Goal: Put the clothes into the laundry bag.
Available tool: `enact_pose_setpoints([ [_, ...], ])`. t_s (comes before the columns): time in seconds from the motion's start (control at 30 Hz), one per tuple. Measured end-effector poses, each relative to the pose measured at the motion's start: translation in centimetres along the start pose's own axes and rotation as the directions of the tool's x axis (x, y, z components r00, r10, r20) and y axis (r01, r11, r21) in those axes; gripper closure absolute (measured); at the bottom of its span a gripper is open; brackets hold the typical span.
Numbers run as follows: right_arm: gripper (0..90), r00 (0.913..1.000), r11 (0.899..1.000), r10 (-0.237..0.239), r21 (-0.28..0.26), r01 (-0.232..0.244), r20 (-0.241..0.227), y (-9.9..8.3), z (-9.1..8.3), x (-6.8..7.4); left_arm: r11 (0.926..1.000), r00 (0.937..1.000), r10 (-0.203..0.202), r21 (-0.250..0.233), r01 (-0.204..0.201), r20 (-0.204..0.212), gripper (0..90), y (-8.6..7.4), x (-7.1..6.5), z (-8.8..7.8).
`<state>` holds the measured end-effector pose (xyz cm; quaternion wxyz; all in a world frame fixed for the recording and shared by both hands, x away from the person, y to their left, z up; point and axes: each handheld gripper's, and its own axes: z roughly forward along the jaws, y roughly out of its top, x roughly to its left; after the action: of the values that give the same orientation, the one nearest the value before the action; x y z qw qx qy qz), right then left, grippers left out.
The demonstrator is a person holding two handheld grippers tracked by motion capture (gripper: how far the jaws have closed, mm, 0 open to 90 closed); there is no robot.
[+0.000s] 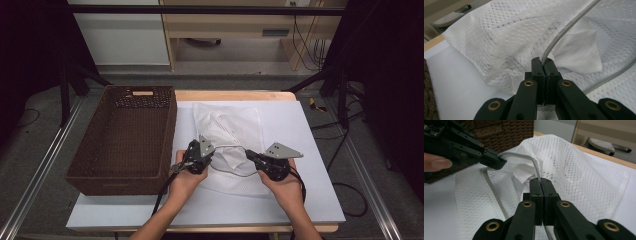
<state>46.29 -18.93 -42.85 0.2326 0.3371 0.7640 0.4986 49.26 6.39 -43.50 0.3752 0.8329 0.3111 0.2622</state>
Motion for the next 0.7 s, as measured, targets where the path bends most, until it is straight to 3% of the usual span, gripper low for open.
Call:
enact_pose_setpoints([
  [0.13,89.2,1.0,1.0,-0.004,0.018,0.004,-0.004,-0.1,0.1,-0.1,0.9997,0.9999,0.016,0.016,-0.016,0.0,89.1,-0.1,0.3,-0.9],
  [0.37,89.2,0.9978,0.995,-0.056,0.081,0.058,-0.035,-0.3,1.0,0.0,0.9984,0.9992,0.039,0.041,-0.04,0.008,89.3,-0.3,0.5,-2.2],
  [0.7,89.2,0.9924,0.986,-0.113,0.115,0.118,-0.05,0.8,0.4,-0.3,0.9991,0.9988,0.036,0.02,-0.036,0.033,89.3,0.1,-0.3,-3.6],
])
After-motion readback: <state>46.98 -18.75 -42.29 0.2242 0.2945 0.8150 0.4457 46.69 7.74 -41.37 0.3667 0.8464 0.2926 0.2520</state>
